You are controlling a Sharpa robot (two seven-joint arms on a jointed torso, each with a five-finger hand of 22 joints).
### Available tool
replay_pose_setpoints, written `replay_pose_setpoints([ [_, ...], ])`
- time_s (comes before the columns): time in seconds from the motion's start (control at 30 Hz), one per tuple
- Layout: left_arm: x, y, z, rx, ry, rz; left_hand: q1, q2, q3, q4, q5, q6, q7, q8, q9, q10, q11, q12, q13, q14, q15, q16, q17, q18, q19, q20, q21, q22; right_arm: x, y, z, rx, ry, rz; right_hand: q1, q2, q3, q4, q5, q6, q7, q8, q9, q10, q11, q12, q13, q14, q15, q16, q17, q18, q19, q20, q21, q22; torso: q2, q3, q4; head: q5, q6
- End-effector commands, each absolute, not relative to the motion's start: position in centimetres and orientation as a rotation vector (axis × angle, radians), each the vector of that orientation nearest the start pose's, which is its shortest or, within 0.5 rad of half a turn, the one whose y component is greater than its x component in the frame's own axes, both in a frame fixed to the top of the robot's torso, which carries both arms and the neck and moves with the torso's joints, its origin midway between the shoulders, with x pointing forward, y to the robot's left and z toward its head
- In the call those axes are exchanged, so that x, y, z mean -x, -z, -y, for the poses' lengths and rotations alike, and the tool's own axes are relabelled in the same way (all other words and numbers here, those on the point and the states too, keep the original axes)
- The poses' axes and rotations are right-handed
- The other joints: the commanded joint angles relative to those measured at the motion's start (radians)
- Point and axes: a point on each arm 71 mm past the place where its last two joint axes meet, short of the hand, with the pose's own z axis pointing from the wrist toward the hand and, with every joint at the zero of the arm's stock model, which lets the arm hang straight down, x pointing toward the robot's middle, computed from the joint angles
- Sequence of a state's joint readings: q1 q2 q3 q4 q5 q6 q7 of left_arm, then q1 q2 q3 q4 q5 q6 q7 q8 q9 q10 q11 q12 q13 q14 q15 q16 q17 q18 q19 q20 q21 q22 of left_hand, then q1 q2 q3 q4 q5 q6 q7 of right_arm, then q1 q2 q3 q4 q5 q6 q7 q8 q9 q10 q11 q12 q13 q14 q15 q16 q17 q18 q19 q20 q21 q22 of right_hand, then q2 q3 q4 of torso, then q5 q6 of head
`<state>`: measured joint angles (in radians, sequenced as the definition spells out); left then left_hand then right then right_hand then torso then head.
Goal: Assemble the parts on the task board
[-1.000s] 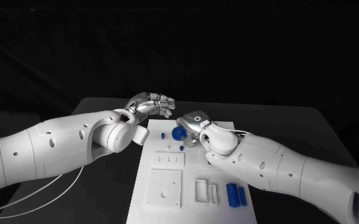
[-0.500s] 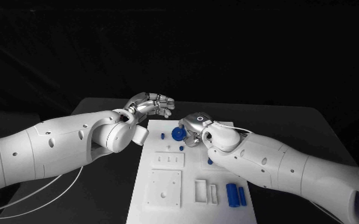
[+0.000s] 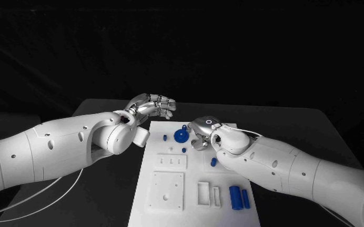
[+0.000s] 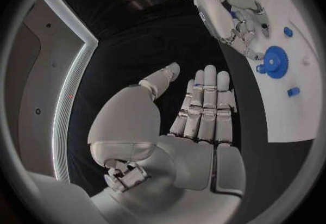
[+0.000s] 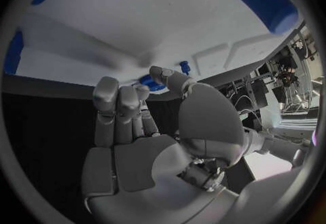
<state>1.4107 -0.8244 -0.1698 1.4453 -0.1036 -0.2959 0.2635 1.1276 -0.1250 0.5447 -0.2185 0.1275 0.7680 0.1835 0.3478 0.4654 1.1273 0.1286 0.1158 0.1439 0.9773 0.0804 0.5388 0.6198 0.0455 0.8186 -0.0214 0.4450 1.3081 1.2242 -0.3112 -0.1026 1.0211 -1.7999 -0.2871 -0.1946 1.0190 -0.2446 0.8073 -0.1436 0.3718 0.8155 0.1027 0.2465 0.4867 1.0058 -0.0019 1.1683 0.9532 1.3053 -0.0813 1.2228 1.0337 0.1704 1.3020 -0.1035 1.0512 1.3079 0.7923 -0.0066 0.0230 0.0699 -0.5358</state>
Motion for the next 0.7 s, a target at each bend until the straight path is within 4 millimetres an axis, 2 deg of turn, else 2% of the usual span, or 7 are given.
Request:
replay_pose_setpoints([
  [0.03, -52.1, 12.9, -22.2, 0.914, 1.393, -1.511, -0.005, -0.003, 0.005, -0.001, 0.003, 0.002, 0.005, -0.004, 0.001, -0.001, 0.006, -0.005, 0.001, -0.005, -0.001, 0.002, 0.001, 0.016, -0.005, 0.000, 0.006, 0.019, -54.5, 21.0, 5.7, 0.514, -0.401, -1.572, -0.004, 0.006, 0.000, -0.007, 0.004, 0.063, 0.045, 0.002, 0.000, -0.045, 0.036, 0.007, -0.001, -0.001, 0.005, -0.004, 0.002, 0.091, -0.005, 0.001, -0.001, 0.014, 0.000, -0.0006, -0.0002, 0.000, 0.001],
  [0.23, -52.1, 12.9, -22.4, 0.916, 1.391, -1.508, -0.005, -0.003, 0.005, -0.001, 0.003, 0.002, 0.005, -0.005, 0.001, -0.001, 0.006, -0.005, 0.001, -0.005, -0.001, 0.002, 0.001, 0.016, -0.005, 0.000, 0.006, 0.019, -54.3, 20.7, 6.3, 0.499, -0.410, -1.548, -0.006, 0.006, 0.000, -0.008, 0.007, 0.065, 0.044, 0.003, 0.000, -0.045, 0.036, 0.007, -0.001, -0.001, 0.005, -0.004, 0.002, 0.091, -0.004, 0.001, -0.001, 0.014, -0.001, 0.0002, -0.0007, 0.000, 0.003],
  [0.37, -52.1, 12.9, -22.6, 0.918, 1.387, -1.505, -0.004, -0.003, 0.006, -0.001, 0.003, 0.002, 0.005, -0.005, 0.001, -0.001, 0.006, -0.005, 0.001, -0.005, -0.001, 0.002, 0.002, 0.016, -0.006, 0.000, 0.006, 0.019, -54.2, 19.6, 7.1, 0.461, -0.447, -1.495, -0.006, 0.004, 0.000, -0.008, 0.005, 0.068, 0.043, 0.005, -0.001, -0.043, 0.035, 0.008, -0.002, 0.000, 0.004, -0.004, 0.003, 0.091, -0.003, 0.001, -0.001, 0.014, -0.001, 0.0002, -0.0012, 0.000, 0.004],
  [0.43, -52.2, 12.9, -22.8, 0.921, 1.382, -1.501, -0.004, -0.003, 0.006, -0.001, 0.003, 0.002, 0.005, -0.005, 0.002, -0.001, 0.006, -0.005, 0.001, -0.005, -0.001, 0.002, 0.002, 0.016, -0.006, 0.000, 0.006, 0.019, -54.1, 18.6, 7.6, 0.427, -0.483, -1.463, -0.004, -0.001, 0.003, -0.009, 0.001, 0.067, 0.043, 0.004, -0.002, -0.041, 0.034, 0.009, -0.002, 0.001, 0.003, -0.004, 0.003, 0.091, -0.002, 0.000, -0.001, 0.013, -0.002, 0.0013, -0.0031, 0.001, 0.005],
  [0.6, -52.3, 12.9, -23.2, 0.923, 1.374, -1.495, -0.004, -0.003, 0.006, -0.002, 0.003, 0.002, 0.005, -0.005, 0.002, -0.001, 0.006, -0.006, 0.001, -0.005, -0.001, 0.002, 0.002, 0.016, -0.006, 0.000, 0.006, 0.019, -53.9, 16.7, 9.5, 0.350, -0.556, -1.433, 0.004, -0.010, 0.010, -0.009, -0.039, 0.071, 0.042, 0.006, -0.005, -0.039, 0.033, 0.010, -0.006, 0.002, 0.002, -0.006, 0.005, 0.091, 0.001, -0.002, -0.003, 0.012, -0.003, 0.0025, -0.0045, -0.002, 0.011],
  [0.7, -52.5, 12.9, -23.5, 0.924, 1.369, -1.492, -0.004, -0.003, 0.006, -0.002, 0.003, 0.002, 0.005, -0.005, 0.002, 0.000, 0.006, -0.005, 0.001, -0.005, -0.001, 0.002, 0.002, 0.016, -0.006, 0.000, 0.006, 0.019, -54.0, 15.9, 11.1, 0.307, -0.604, -1.438, 0.011, -0.016, 0.008, -0.011, -0.082, 0.070, 0.042, 0.006, -0.007, -0.039, 0.033, 0.010, -0.008, 0.003, 0.002, -0.008, 0.006, 0.091, 0.002, -0.002, -0.004, 0.011, -0.007, 0.0058, -0.0089, -0.003, 0.014],
])
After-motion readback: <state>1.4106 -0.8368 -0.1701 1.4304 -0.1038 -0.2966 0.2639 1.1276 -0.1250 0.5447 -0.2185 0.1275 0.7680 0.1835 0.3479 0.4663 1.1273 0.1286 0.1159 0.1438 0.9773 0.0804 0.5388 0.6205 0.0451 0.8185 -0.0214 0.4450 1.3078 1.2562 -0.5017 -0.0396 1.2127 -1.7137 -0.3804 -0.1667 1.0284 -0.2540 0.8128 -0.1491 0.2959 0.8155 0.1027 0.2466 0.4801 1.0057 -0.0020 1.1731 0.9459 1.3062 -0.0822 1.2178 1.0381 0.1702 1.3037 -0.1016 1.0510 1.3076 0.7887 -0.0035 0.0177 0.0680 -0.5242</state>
